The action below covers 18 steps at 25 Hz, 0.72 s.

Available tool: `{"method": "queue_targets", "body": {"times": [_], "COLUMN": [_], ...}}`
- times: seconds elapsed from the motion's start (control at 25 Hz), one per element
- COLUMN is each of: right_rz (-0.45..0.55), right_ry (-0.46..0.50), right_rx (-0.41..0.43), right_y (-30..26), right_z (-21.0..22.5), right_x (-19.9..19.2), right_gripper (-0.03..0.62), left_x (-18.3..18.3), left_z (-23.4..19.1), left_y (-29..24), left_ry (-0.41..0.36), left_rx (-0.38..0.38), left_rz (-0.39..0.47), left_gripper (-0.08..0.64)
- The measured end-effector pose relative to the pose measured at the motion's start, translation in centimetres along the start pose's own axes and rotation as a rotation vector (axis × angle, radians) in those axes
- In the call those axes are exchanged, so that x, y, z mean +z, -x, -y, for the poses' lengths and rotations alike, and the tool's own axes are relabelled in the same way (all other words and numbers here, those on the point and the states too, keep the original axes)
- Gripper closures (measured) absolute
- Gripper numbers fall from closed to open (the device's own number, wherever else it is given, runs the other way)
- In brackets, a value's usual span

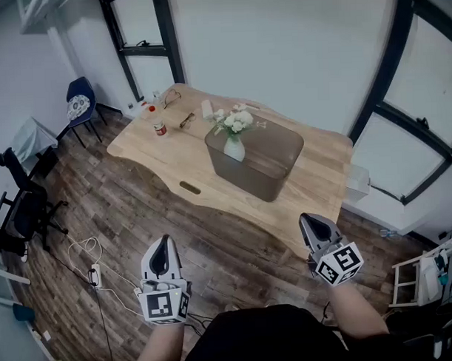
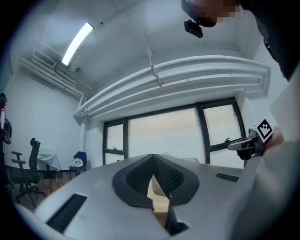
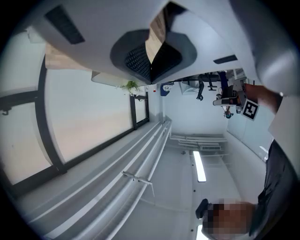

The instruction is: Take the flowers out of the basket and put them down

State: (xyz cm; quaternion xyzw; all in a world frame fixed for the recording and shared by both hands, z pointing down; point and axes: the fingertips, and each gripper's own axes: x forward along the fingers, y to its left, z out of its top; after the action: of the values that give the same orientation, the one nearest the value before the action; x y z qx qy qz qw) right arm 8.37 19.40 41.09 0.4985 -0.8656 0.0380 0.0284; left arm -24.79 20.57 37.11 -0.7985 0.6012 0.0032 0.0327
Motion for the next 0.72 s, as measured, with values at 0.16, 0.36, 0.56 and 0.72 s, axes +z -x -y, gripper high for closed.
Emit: {"method": "queue_targets", "body": {"times": [0.16, 0.36, 0.56, 0.72], "right_rz": [0.001, 0.01, 0.043, 0.004], "right_ry": [0.021, 0.02, -0.033, -0.044], "right_rx": [-0.012, -0.045, -0.085, -0.122], "right_y": [-0.4, -0.7, -0.4, -0.6], "right_z": [-1.0, -2.1, -2.4, -1.0], "right_x": [0.3, 0.4, 0.4, -0.2], "right_gripper": [0.571, 0.571, 0.569, 0.569], "left_x": [-0.2, -0.4, -2.1, -3.3], "left_z": [-1.1, -3.2, -4.6, -4.3], "left_y": [0.0, 0.6, 0.3, -0.6], "left_ry": [0.001, -0.008, -0.003, 0.059], "left_rx": [-0.013, -0.027, -0.041, -0.047], "left_rz": [-0.003, 0.001, -0.018, -0.053], "left_gripper": [0.555, 0.555, 0.555, 0.555]}}
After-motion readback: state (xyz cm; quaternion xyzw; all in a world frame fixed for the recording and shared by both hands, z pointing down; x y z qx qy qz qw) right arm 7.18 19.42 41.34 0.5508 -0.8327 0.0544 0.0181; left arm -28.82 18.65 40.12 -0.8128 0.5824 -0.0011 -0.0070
